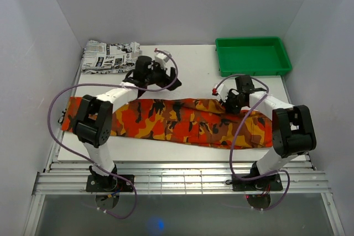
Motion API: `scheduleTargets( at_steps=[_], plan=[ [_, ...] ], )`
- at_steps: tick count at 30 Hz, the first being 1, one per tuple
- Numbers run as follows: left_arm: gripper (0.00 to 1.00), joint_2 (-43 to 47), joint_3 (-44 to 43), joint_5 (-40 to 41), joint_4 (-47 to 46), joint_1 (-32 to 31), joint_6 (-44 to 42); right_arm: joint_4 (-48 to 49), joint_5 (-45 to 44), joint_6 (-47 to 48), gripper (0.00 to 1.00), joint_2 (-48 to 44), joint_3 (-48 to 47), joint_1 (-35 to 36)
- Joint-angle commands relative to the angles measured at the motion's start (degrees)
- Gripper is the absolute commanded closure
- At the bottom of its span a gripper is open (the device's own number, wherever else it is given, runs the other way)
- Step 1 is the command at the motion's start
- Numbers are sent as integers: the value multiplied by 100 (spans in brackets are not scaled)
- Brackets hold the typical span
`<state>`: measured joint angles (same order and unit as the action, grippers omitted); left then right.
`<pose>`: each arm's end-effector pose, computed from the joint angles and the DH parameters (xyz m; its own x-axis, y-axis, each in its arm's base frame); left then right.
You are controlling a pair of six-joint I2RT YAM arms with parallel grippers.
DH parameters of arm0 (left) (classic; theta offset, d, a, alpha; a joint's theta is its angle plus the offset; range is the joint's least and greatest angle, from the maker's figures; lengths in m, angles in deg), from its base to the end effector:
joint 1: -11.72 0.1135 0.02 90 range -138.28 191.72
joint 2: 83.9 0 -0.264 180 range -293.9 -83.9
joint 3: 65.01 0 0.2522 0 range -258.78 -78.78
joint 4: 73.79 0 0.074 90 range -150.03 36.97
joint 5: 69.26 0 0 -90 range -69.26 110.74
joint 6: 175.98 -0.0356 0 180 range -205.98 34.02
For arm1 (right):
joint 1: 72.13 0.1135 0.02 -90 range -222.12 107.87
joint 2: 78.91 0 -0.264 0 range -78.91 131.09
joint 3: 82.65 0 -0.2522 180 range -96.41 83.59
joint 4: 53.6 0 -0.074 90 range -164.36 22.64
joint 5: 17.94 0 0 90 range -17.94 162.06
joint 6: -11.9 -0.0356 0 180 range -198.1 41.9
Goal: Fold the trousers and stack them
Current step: Fold the trousers
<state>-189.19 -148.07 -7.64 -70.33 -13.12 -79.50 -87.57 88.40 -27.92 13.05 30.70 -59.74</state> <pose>0.3722 -0.1909 0.2271 -0.4765 0.1111 -0.8721 0.7091 0.6351 -0.3064 0.3029 0.0768 0.1765 -0.2717 -0.8143 -0.5129 -0.8666 0.4388 -0.2375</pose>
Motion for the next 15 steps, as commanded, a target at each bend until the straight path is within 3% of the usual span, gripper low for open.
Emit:
scheduleTargets(
  at_steps=[1, 3, 7, 15],
  plan=[
    [6, 922, -181, -104, 2039, 873, -402, -774, -341, 98, 92, 128, -301, -305],
    [8, 1361, 151, -466, 2751, 1574, -498, -993, -342, 142, 92, 225, -380, -403],
    [8, 1670, 373, -423, 3850, 2648, -1130, -1292, -447, 369, 92, 410, -494, -683],
    [8, 942, -284, 52, 4923, 4634, -2474, -1828, -421, 740, 92, 884, -1004, -1106]
  ],
)
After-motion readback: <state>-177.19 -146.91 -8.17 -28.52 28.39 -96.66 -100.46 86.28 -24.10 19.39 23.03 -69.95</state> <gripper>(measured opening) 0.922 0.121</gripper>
